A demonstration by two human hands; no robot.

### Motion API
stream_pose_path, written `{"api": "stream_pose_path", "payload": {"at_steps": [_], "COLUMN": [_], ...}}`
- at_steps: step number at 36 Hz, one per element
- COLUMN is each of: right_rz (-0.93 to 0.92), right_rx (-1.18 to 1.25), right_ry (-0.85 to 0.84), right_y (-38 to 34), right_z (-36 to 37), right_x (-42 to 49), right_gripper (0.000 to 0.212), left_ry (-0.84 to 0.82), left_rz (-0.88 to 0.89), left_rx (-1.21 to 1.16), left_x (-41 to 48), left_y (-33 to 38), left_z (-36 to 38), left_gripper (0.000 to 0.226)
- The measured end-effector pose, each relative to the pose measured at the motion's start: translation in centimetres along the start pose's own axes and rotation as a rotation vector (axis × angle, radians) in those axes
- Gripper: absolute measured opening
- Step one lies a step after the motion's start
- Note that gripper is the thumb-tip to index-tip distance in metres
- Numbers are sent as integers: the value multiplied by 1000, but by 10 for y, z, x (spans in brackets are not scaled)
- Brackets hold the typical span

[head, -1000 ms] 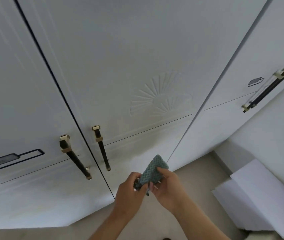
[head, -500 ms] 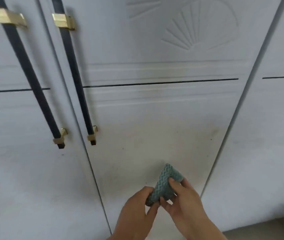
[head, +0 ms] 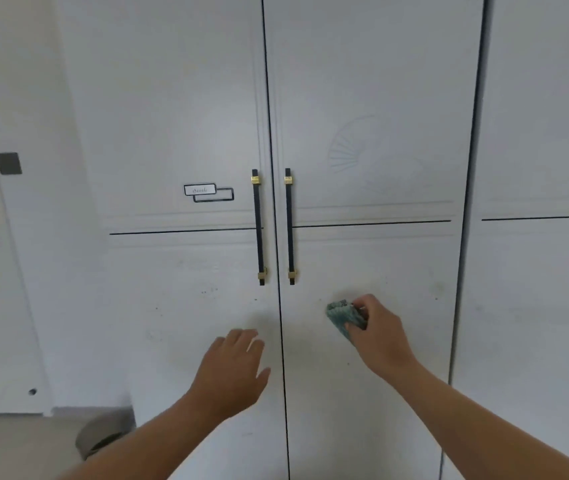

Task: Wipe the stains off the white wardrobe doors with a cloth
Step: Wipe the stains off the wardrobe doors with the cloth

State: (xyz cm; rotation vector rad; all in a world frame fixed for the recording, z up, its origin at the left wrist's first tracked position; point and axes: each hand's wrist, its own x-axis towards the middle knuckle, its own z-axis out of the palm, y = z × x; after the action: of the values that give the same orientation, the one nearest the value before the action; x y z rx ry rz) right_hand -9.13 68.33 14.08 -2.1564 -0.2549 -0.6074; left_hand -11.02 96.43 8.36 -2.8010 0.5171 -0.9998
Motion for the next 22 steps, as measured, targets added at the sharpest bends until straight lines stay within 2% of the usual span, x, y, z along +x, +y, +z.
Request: {"api": "stream_pose_path", "payload": {"at_steps": [3, 6, 9, 11, 16, 19, 22], "right_rz": [-265, -543, -693, -706, -602, -568, -449], "right_rx": [-302, -623, -701, -693, -555, -493, -348], "right_ry": [23, 144, 251, 355, 530, 641, 725], "right_y": [-9, -11, -16, -20, -27, -21, -11], "right_z": [-6, -2, -5, -7, -6, -1, 11], "right_x": [19, 35, 55, 76, 123, 146, 164], "right_gripper": [10, 22, 28, 27, 28, 27, 29], "left_ry": [86, 189, 254, 292, 432, 537, 603], "left_rz": [-7, -90, -118, -94, -49, -42, -59], "left_rx": [141, 127, 118, 115, 102, 118, 109], "left_x": [25, 45, 63, 79, 119, 139, 151], "left_y": [-33, -56, -68, -73, -70, -73, -80], "left_z": [-16, -17, -2, 13, 41, 61, 78], "left_gripper": [63, 70, 81, 89, 98, 93, 87]}}
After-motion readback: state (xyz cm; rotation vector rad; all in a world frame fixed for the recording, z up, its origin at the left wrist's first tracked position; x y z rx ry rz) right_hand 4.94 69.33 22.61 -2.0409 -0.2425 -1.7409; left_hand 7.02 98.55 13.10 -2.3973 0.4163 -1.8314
